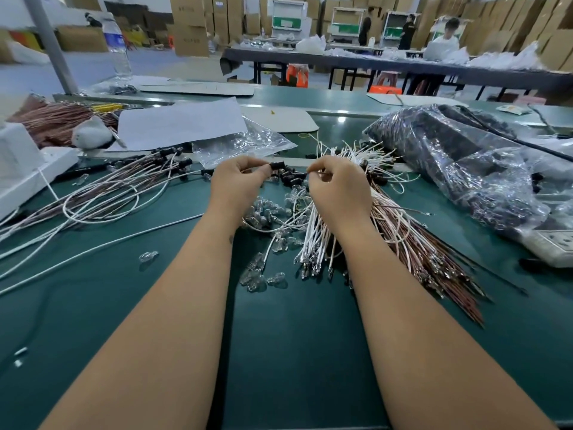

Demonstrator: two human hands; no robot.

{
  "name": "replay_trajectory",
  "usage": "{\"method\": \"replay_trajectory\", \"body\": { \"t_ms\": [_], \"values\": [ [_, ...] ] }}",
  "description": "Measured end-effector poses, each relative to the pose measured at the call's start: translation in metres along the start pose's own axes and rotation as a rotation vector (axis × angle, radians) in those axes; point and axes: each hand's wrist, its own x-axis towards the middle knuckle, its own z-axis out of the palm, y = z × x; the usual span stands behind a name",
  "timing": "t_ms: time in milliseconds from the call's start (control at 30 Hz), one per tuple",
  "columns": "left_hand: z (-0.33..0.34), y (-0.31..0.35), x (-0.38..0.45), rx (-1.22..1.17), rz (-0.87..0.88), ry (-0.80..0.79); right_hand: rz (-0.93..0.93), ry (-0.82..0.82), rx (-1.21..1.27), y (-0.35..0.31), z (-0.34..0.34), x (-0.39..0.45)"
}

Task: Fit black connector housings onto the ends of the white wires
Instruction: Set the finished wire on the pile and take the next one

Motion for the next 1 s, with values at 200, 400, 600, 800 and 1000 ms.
{"method": "replay_trajectory", "body": {
  "t_ms": [200, 400, 600, 800, 1000],
  "values": [
    [-0.0004, -0.0014, 0.0019, 0.047, -0.036, -0.049, -0.044, 0.037, 0.034, 0.002, 0.0034, -0.0018],
    [0.0013, 0.0006, -0.002, 0.083, -0.032, -0.083, 0.001, 0.1, 0.031, 0.0032, 0.0023, -0.0018],
    [0.003, 0.0031, -0.0051, 0.1, -0.007, -0.135, -0.031, 0.028, 0.041, 0.0019, 0.0023, -0.0027],
    [0.0024, 0.0021, -0.004, 0.085, -0.004, -0.128, -0.059, 0.001, 0.077, 0.0003, 0.003, -0.0028],
    [0.0024, 0.0019, -0.0028, 0.079, 0.018, -0.147, -0.117, -0.049, 0.039, 0.0018, 0.0058, -0.0017]
  ]
}}
